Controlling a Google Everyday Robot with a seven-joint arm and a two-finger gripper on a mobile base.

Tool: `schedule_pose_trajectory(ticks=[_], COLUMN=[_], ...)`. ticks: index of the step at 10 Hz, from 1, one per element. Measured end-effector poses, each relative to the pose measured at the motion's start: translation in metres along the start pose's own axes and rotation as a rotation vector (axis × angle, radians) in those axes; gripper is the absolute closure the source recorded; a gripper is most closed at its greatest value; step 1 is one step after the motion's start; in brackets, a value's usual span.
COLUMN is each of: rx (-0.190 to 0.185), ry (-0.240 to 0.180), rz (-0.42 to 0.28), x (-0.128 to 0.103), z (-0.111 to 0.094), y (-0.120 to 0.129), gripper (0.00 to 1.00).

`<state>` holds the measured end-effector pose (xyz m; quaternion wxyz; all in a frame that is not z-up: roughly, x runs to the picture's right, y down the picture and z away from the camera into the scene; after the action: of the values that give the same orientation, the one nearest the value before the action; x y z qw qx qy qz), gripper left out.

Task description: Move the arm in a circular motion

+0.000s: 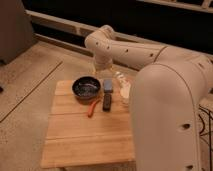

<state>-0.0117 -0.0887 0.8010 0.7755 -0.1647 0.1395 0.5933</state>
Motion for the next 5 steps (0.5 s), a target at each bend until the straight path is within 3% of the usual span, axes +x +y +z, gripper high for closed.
schedule_pose_trajectory(ticks=[5], rx=[-0.092], ry=[-0.004], rz=[-0.214], x=[-0.029], z=[0.001], y=[0.089], gripper=[0.35])
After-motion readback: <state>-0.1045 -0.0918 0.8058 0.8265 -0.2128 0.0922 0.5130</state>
